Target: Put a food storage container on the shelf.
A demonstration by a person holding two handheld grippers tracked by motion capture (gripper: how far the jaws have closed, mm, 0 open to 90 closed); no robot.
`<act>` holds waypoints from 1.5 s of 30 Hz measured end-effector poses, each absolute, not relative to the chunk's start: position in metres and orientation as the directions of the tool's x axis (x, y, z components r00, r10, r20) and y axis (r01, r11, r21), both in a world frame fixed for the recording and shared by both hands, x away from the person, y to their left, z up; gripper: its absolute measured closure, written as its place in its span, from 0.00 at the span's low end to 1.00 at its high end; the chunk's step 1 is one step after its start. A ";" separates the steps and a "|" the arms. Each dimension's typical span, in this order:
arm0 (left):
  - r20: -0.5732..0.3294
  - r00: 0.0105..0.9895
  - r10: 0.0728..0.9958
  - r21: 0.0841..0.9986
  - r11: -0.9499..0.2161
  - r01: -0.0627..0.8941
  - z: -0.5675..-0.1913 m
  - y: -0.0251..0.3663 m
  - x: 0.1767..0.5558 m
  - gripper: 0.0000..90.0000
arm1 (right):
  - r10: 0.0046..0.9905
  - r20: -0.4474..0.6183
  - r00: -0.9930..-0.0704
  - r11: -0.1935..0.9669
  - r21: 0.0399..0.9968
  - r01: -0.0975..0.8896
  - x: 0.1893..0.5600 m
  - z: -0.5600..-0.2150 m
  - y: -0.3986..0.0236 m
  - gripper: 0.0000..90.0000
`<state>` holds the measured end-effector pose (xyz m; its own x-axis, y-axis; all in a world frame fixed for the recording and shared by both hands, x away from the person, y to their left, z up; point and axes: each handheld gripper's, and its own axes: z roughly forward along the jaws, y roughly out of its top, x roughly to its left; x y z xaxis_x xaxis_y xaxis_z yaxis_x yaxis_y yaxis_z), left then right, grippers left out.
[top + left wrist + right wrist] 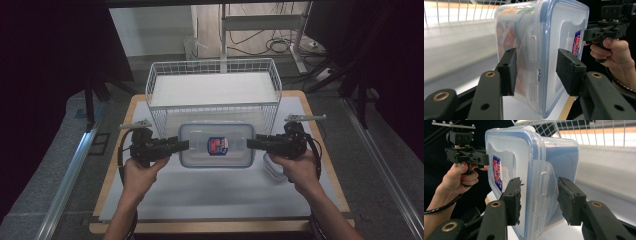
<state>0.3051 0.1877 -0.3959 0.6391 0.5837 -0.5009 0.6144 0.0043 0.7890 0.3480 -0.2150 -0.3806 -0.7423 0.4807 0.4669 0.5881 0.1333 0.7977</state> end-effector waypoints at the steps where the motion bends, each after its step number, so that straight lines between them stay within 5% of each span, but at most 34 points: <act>1: -0.499 0.640 0.585 0.791 0.006 0.611 -0.393 0.188 0.306 0.58 | 0.481 0.467 -0.742 0.133 0.798 0.588 0.348 -0.381 -0.215 0.61; 24: -0.478 0.637 0.604 0.817 0.041 0.575 -0.337 0.199 0.354 0.58 | 0.478 0.469 -0.743 0.066 0.824 0.562 0.398 -0.329 -0.203 0.61; 45: -0.546 0.591 0.594 0.781 0.104 0.616 -0.323 0.202 0.408 0.58 | 0.500 0.525 -0.689 0.010 0.792 0.611 0.453 -0.306 -0.198 0.61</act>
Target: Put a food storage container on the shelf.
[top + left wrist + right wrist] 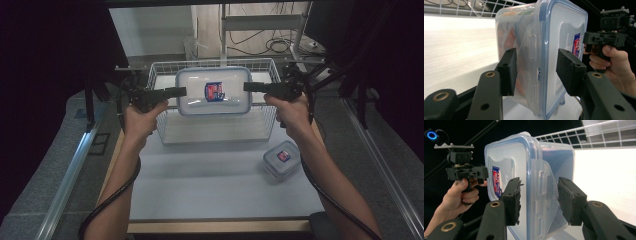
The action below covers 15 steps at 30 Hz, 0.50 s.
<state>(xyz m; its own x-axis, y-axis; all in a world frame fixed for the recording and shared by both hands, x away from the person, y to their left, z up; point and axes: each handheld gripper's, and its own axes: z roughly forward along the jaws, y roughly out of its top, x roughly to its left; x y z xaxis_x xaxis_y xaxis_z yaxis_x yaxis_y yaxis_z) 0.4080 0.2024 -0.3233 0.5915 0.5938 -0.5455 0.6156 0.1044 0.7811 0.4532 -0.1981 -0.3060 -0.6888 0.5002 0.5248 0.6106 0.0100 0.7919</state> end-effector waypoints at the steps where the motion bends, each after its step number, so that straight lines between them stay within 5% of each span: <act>1: -0.547 0.589 0.595 0.780 0.106 0.617 -0.323 0.202 0.411 0.58 | 0.502 0.526 -0.687 0.005 0.792 0.610 0.456 -0.306 -0.198 0.60; 15: -0.574 0.554 0.603 0.760 0.142 0.634 -0.316 0.203 0.444 0.57 | 0.521 0.559 -0.646 -0.038 0.770 0.636 0.486 -0.301 -0.195 0.60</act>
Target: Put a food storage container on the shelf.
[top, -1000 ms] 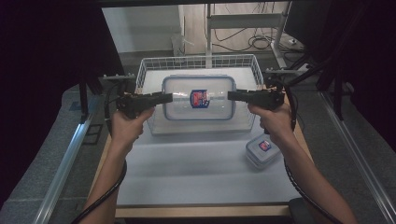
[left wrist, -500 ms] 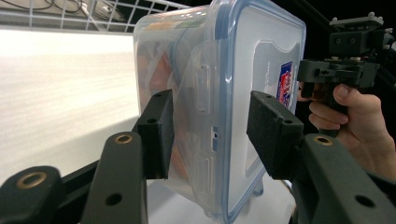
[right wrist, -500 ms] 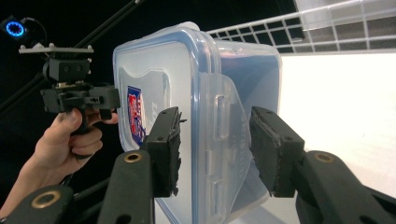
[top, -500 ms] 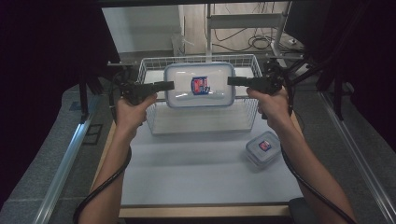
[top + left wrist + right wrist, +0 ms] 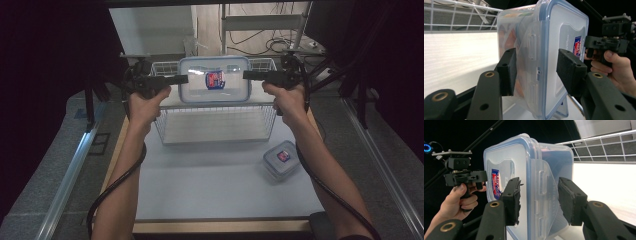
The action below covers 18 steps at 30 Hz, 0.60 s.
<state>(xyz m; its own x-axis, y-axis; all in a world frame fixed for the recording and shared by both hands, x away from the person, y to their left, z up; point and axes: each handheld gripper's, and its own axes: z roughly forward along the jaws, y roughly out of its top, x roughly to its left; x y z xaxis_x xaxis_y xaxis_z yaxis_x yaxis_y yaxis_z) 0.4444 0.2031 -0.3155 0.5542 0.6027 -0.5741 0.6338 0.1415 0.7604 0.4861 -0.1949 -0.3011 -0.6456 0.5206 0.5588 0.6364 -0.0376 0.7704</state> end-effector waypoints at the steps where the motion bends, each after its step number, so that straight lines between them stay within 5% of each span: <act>1: -0.574 0.554 0.603 0.760 0.142 0.634 -0.316 0.203 0.444 0.57 | 0.521 0.559 -0.646 -0.038 0.770 0.636 0.486 -0.301 -0.195 0.60; 18: -0.594 0.527 0.608 0.743 0.165 0.648 -0.322 0.205 0.455 0.57 | 0.534 0.560 -0.634 -0.044 0.767 0.641 0.501 -0.306 -0.189 0.58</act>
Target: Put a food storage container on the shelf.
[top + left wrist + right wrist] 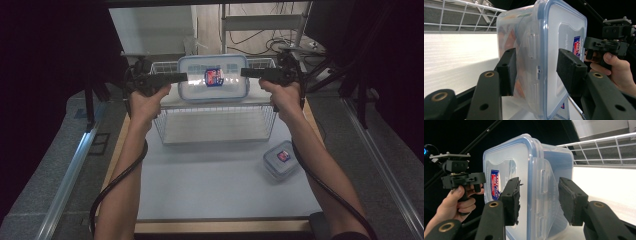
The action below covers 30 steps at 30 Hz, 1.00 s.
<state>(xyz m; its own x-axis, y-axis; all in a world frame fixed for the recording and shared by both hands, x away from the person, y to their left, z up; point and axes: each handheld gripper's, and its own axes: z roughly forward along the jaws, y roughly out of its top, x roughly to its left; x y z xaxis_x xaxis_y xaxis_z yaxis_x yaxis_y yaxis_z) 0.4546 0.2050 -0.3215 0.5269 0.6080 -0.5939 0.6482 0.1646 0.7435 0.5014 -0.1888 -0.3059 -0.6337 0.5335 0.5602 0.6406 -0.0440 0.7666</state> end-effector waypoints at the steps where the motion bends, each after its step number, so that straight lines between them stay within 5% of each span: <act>1: -0.593 0.526 0.609 0.743 0.163 0.649 -0.321 0.205 0.455 0.57 | 0.538 0.553 -0.636 -0.042 0.771 0.635 0.502 -0.306 -0.188 0.58; 16: -0.621 0.493 0.610 0.719 0.192 0.668 -0.326 0.207 0.469 0.54 | 0.578 0.552 -0.600 -0.076 0.769 0.635 0.515 -0.311 -0.179 0.53; 30: -0.486 0.529 0.696 0.823 0.160 0.546 -0.319 0.204 0.455 0.41 | 0.636 0.437 -0.636 -0.028 0.836 0.547 0.511 -0.309 -0.179 0.46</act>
